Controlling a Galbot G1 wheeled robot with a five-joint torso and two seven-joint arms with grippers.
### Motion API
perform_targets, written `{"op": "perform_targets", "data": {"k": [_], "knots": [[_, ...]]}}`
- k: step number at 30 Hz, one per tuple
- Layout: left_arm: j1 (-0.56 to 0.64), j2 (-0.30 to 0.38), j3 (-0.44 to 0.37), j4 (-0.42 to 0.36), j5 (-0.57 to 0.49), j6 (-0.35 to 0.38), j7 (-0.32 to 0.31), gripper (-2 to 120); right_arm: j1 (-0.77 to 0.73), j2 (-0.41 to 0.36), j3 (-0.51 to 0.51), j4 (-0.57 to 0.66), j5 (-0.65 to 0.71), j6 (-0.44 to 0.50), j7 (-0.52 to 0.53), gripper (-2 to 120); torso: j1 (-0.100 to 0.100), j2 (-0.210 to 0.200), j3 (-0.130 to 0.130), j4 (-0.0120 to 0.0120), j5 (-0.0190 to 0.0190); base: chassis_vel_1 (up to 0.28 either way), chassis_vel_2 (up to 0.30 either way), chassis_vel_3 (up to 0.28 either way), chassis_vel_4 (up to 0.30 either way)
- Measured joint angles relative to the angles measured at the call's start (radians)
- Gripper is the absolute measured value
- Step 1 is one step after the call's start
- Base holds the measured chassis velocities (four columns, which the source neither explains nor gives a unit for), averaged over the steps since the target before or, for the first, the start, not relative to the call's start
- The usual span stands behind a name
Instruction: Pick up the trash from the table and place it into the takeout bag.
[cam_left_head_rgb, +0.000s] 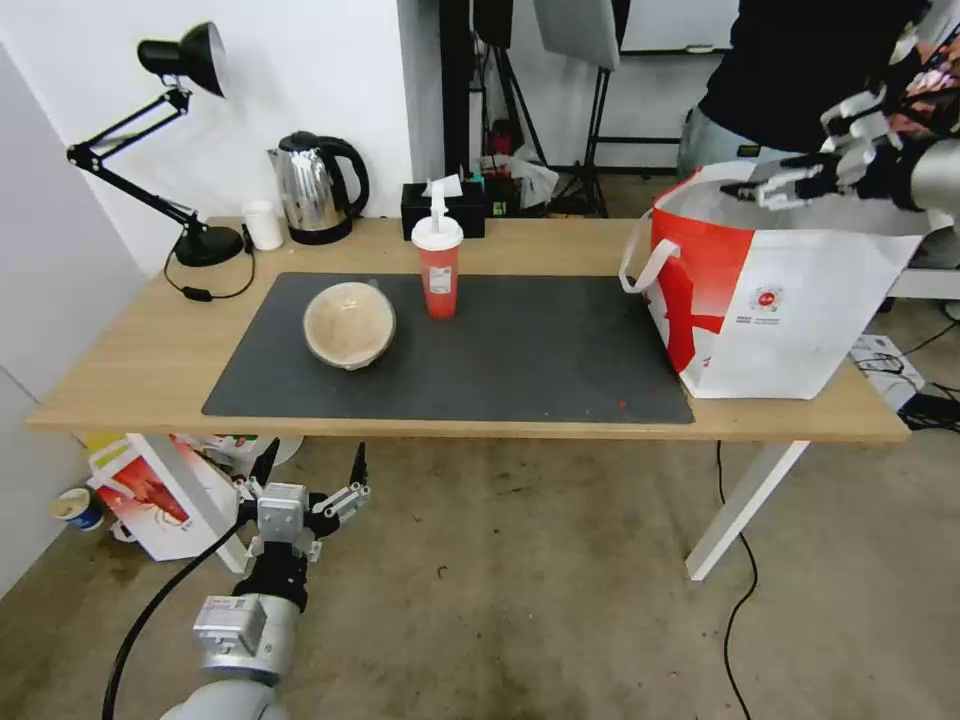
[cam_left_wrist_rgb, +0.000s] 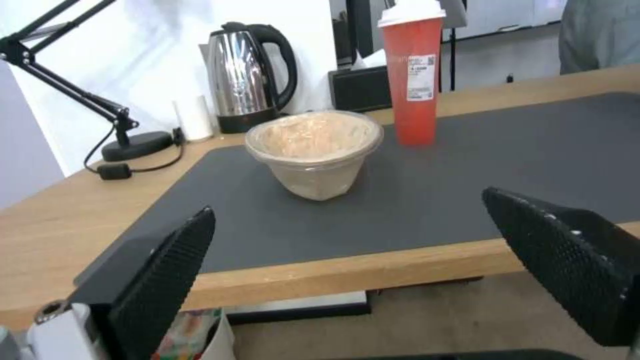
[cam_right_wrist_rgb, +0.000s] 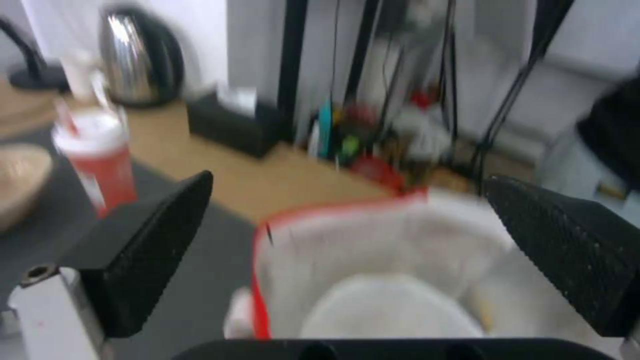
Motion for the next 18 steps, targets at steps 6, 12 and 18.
{"op": "perform_targets", "data": {"k": [6, 12, 18], "knots": [[0.0, 0.0, 0.0, 0.0, 0.0, 0.0, 0.0, 100, -0.039, 0.019, -0.023, 0.132, 0.111, 0.378, 0.296, 100, 0.0, 0.0, 0.0, 0.0003, -0.0001, 0.0, 0.0, 0.0, 0.0], [0.0, 0.0, 0.0, 0.0, 0.0, 0.0, 0.0, 100, -0.155, 0.08, 0.036, 0.271, 0.015, 0.59, 0.568, 100, 0.0, 0.0, 0.0, 0.0006, -0.0001, 0.0, 0.0, 0.0, 0.0], [0.0, 0.0, 0.0, 0.0, 0.0, 0.0, 0.0, 100, -0.348, 0.138, 0.17, 0.415, -0.177, 0.665, 0.728, 100, 0.0, 0.0, 0.0, 0.0005, -0.0004, 0.0, 0.0, 0.0, 0.0]]}}
